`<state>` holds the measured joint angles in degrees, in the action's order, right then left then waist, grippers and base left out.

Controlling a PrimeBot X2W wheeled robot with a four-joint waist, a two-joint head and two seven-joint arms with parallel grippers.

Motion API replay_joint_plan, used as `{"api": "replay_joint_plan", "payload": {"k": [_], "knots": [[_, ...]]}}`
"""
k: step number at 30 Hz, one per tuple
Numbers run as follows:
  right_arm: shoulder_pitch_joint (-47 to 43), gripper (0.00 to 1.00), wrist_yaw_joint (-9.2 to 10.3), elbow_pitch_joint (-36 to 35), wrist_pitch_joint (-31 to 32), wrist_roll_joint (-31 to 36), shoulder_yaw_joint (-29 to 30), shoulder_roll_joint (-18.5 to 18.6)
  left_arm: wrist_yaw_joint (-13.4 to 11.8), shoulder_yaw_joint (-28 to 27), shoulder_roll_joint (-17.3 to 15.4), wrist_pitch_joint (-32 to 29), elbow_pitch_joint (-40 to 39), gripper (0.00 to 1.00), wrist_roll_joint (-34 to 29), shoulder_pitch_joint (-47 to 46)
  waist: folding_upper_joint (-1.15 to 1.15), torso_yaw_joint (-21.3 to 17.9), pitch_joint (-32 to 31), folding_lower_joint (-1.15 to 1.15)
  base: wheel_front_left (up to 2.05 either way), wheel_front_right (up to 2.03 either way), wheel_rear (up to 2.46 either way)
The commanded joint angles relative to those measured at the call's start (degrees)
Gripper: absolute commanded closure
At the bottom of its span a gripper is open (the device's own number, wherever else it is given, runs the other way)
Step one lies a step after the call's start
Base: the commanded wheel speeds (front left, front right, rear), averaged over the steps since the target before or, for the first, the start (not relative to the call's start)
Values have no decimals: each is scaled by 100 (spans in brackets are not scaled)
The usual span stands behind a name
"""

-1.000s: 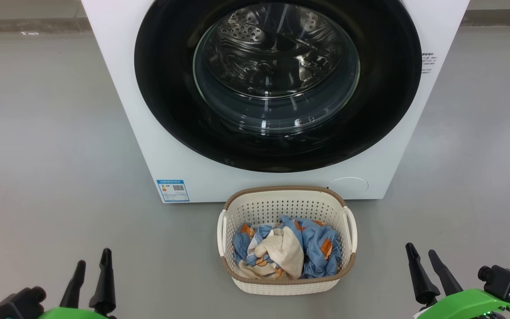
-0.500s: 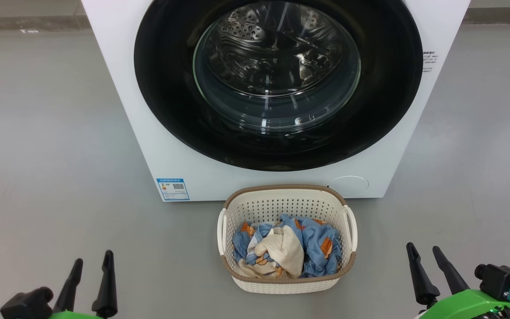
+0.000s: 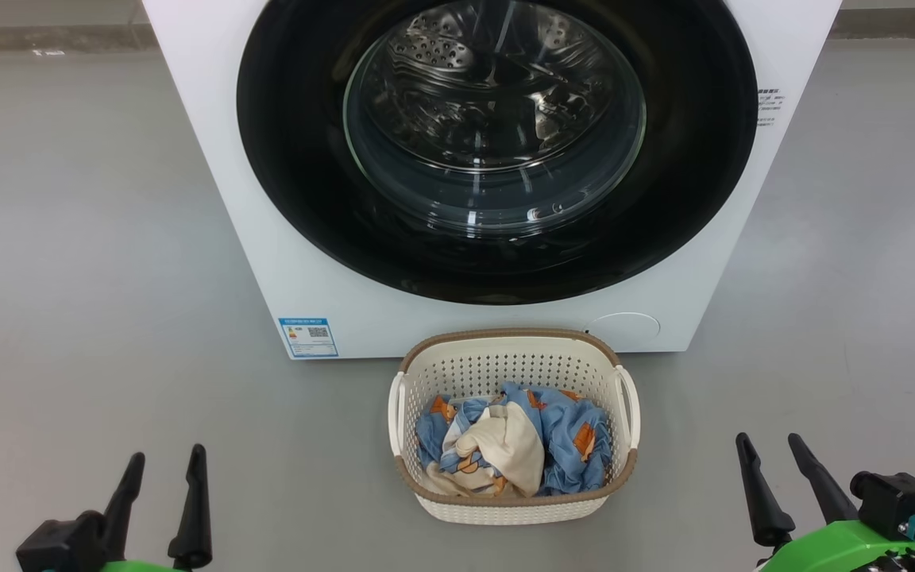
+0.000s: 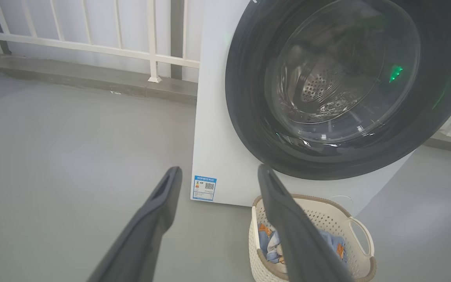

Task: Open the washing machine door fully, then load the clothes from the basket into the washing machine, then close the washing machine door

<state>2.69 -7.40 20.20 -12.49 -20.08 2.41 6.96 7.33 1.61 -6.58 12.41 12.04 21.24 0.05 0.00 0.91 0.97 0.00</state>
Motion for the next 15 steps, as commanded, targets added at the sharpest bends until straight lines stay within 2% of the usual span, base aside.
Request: {"api": "replay_joint_plan", "payload": {"k": [1,10,15], "knots": [[157,0,-8,-160,-92,176,-94,79,14,-161,-154,99,-177,0,-187,-125,0,0,1,0,0,0,0],[79,0,-9,-203,-243,734,44,61,15,-134,-226,251,-174,0,-683,-108,0,-13,-7,0,0,0,0],[36,0,-9,-219,-251,763,118,32,15,-123,-233,259,-110,0,-609,-103,0,-23,-29,0,0,0,0]]}}
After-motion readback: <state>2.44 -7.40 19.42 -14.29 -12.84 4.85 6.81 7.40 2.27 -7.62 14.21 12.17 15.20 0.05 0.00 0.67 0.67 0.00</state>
